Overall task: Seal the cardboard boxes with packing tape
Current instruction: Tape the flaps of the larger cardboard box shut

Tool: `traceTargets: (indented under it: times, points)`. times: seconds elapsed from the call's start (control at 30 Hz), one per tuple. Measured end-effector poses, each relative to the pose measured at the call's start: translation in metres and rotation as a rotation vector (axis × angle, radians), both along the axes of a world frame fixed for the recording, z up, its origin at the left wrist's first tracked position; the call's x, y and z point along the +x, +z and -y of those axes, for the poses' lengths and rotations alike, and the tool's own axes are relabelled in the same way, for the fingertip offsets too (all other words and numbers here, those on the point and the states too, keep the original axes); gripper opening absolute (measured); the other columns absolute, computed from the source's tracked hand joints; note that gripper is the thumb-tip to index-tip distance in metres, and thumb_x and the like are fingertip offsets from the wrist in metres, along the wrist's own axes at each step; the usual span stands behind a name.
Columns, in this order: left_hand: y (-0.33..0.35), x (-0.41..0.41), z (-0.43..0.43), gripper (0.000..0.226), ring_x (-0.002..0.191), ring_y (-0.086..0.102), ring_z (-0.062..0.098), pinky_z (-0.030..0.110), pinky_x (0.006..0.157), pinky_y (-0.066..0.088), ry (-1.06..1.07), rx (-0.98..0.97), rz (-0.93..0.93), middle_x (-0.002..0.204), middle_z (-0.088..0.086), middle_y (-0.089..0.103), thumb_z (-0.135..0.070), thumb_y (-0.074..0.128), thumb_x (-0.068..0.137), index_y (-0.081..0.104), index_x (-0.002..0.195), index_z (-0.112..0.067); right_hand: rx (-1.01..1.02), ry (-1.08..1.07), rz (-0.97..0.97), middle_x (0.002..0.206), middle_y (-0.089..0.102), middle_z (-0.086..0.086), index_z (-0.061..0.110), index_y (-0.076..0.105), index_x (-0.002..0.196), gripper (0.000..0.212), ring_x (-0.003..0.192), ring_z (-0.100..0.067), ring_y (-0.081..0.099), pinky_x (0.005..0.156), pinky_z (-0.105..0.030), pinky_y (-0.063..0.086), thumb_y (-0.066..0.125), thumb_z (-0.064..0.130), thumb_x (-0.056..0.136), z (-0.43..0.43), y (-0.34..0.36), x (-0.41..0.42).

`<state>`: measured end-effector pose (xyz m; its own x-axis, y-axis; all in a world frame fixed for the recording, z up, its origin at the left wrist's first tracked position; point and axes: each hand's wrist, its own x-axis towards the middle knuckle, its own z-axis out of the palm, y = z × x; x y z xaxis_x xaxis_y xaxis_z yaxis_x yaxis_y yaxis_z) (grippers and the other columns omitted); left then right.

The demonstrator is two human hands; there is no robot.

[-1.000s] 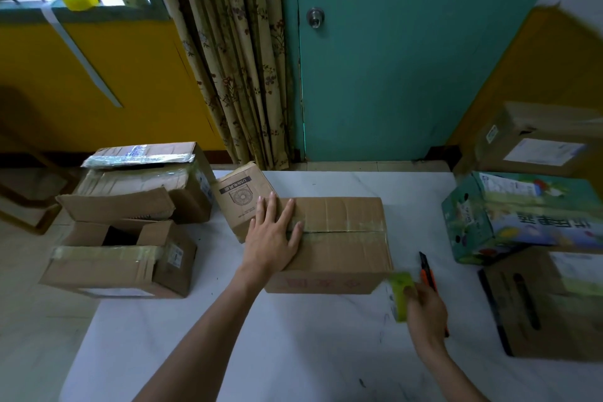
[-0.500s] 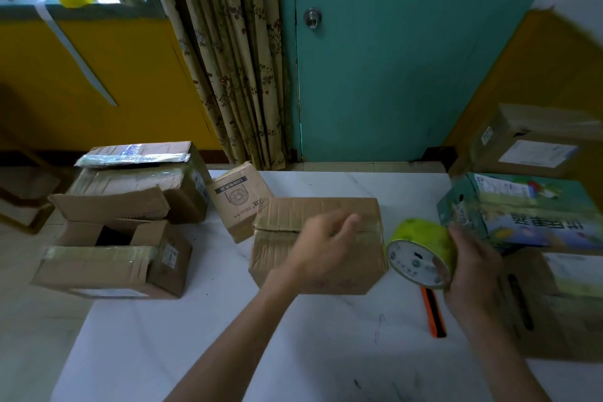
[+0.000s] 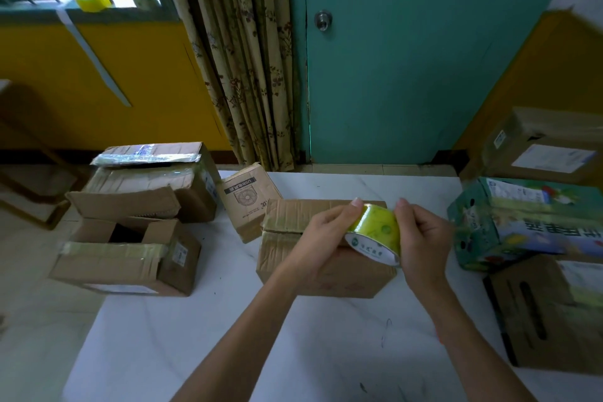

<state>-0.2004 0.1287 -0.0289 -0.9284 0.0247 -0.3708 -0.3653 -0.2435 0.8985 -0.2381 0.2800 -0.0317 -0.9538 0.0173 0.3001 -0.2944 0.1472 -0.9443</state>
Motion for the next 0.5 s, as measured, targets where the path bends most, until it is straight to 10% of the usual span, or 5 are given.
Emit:
traceTargets:
  times: [0.23,0.5]
  points:
    - [-0.009,0.007,0.007,0.025,0.092,0.071,0.028,0.062,0.092,0.053,0.192,-0.259,-0.171,0.093,0.011,0.076,-0.033,0.061,0.102,0.079,0.103,-0.016,0.164,0.073,-0.084,0.043,0.039,0.005,0.027,0.037,0.049,0.051,0.037,-0.007,0.035,0.04,-0.014,0.026,0.058,0.022,0.095,0.014,-0.005,-0.001]
    - [-0.009,0.015,0.002,0.054,0.111,0.067,0.004,0.037,0.097,0.057,0.128,-0.506,-0.324,0.127,-0.012,0.07,-0.044,0.071,0.091,0.06,0.14,-0.024,0.233,0.051,-0.153,0.042,0.047,0.01,0.021,0.055,0.055,0.043,0.04,-0.012,0.049,0.037,-0.018,0.033,0.058,0.025,0.097,0.024,-0.004,-0.008]
